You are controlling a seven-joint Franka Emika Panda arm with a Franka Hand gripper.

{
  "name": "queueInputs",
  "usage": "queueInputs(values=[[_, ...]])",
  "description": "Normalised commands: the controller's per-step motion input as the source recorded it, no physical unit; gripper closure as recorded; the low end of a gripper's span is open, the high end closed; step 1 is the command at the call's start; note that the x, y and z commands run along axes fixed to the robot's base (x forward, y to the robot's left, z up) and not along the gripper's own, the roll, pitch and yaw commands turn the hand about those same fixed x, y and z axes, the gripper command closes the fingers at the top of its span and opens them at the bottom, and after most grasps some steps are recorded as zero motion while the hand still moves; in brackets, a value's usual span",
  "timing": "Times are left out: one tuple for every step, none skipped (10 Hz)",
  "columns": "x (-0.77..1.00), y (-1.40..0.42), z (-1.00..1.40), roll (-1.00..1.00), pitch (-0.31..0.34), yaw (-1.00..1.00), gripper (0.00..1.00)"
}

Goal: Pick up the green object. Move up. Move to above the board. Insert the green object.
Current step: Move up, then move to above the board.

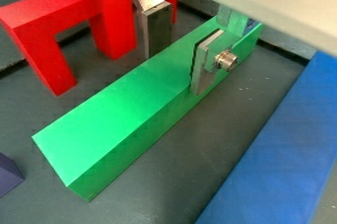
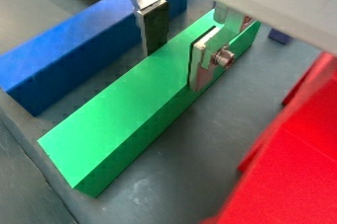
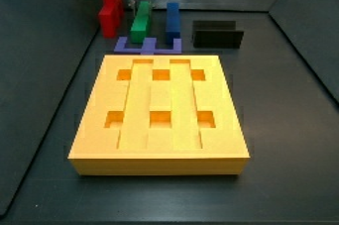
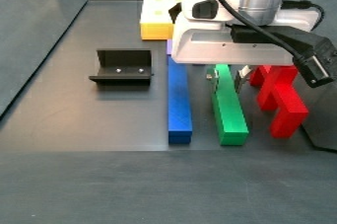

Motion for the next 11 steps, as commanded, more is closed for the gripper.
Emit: queueInputs(values=[[-0.05, -0.01, 0.80, -0.01, 0.023, 0.02, 1.00], [-0.08, -0.01, 0.62, 0.00, 0.044, 0.01, 1.00], [-0.05, 0.00, 0.33, 0.03, 0.019, 0.00, 1.00], [0.00, 0.00, 1.40, 0.00, 0.000, 0.00, 1.00], [-0.01, 0.00, 1.40, 0.00, 0.024, 0.00, 1.00], [-0.04, 0.00, 1.40, 0.02, 0.059, 0.00, 1.00], [0.00, 0.00, 1.40, 0.04, 0.046, 0.00, 1.00], [0.03, 0.00, 1.40, 0.02, 0.069, 0.01, 1.00], [0.03, 0.01, 1.40, 0.01, 0.097, 0.01, 1.00], [0.01, -0.01, 0.87, 0.01, 0.092, 0.01, 1.00], [0.02, 0.00, 0.45, 0.02, 0.070, 0.01, 1.00]])
